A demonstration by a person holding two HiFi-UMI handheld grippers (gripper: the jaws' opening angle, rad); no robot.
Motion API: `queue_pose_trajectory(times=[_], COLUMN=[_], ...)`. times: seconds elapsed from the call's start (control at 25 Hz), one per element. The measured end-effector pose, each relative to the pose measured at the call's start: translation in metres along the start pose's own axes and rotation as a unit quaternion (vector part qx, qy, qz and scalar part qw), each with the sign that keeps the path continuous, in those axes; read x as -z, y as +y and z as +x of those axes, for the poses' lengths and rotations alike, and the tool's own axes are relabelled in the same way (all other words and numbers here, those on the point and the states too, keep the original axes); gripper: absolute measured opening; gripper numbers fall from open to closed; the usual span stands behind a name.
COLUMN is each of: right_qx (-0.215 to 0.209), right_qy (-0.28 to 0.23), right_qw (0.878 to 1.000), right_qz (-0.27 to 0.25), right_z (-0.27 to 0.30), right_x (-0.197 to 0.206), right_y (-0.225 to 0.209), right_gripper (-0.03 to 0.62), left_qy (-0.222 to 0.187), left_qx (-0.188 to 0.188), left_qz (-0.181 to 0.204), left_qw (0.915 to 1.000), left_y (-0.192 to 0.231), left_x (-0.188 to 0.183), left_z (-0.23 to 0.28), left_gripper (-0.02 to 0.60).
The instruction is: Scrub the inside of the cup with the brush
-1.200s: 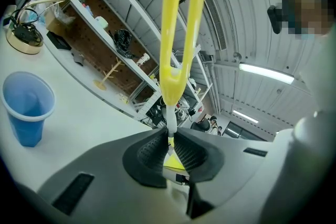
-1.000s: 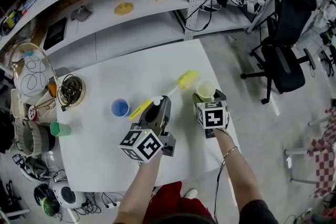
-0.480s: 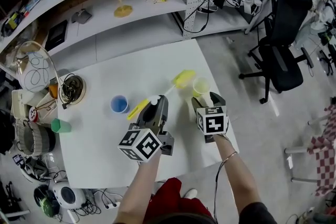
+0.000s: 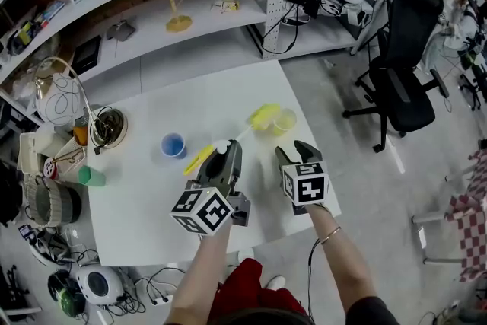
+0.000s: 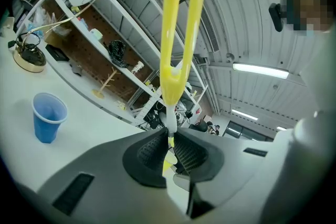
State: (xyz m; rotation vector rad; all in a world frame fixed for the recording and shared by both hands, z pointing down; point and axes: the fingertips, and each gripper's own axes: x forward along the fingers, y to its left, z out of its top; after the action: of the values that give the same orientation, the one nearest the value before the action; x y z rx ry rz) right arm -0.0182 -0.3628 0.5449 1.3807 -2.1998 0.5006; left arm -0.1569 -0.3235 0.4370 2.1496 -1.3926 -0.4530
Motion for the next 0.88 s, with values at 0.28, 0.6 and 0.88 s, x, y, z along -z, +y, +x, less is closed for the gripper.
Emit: queue_pose_trajectory(times=[0.28, 0.6, 0.88], right_qx=[0.011, 0.012, 0.009], right_qy=[-0.036, -0.066, -0.098], right_qw=[0.999, 0.998, 0.995], right_qz=[-0.005, 0.002, 0.019], right_z=[-0.038, -0.084, -0.123], right_x=[-0.006, -0.005, -0.007], right_y=[0.005, 0.008, 0.015], right_gripper=[0.078, 0.021, 0.020], left_qy=[-0.008, -0.017, -0.018], left_qx=[0.001, 0.002, 0.007], left_qz=[0.019, 0.045, 0.085], left_qw=[0.9998, 0.9988, 0.9962], left_y=[-0.019, -0.051, -0.076], left_x=[-0.004, -0.008, -0.011], left_z=[-0.019, -0.040, -0.061], left_gripper=[0.042, 0.042, 0.041])
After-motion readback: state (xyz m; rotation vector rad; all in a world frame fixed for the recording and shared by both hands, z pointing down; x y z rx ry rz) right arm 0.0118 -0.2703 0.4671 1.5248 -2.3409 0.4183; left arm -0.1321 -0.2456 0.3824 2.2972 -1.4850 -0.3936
